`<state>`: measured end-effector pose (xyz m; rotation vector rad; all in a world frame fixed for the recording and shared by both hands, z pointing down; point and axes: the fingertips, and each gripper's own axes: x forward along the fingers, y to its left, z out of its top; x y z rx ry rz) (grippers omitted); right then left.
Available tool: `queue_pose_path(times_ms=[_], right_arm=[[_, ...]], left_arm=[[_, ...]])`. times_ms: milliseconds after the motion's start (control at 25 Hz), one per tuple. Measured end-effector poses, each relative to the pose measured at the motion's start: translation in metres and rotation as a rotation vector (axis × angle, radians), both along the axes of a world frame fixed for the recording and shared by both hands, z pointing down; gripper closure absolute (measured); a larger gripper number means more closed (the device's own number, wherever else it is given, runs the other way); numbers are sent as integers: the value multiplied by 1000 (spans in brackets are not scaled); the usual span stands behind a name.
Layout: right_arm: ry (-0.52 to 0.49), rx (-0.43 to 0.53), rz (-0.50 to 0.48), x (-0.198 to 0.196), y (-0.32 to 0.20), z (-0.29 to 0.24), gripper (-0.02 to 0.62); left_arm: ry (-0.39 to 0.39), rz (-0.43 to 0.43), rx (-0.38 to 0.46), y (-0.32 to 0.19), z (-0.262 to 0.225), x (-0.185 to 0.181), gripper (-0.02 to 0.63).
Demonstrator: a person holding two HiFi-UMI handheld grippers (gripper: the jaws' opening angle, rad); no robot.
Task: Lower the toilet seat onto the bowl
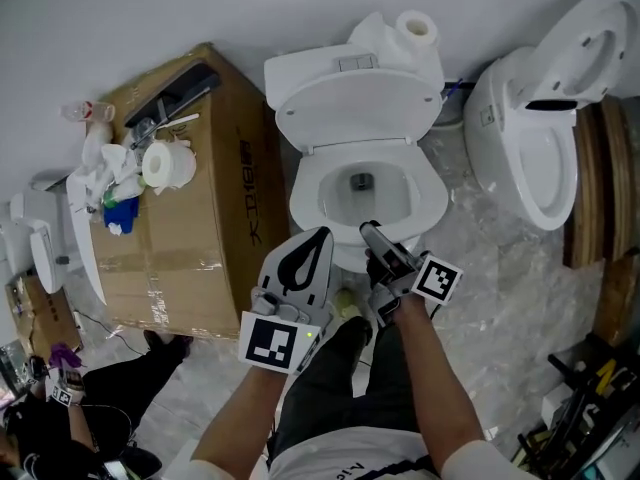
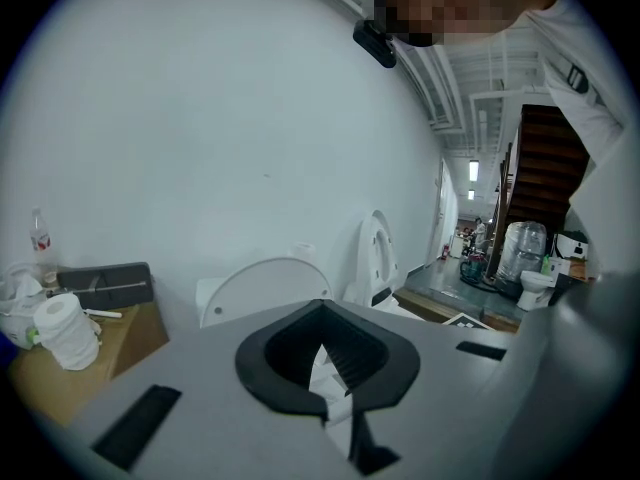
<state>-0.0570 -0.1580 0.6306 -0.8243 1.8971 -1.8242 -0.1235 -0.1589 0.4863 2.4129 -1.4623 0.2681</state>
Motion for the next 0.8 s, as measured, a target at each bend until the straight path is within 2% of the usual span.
queue_pose_path(times_ms=[120, 440, 640, 800], right_arm=[[26, -64, 5, 4, 24, 21, 311], [40, -128, 14, 15, 76, 69, 403], [43, -213, -2, 23, 114, 117, 452], [109, -307, -22, 34, 146, 164, 528]], left_arm=[[22, 19, 3, 13, 7, 4, 597], [38, 67, -33, 43, 54, 15, 597], [43, 93, -68, 61, 91, 24, 597], [39, 119, -87, 74, 120, 30, 597]])
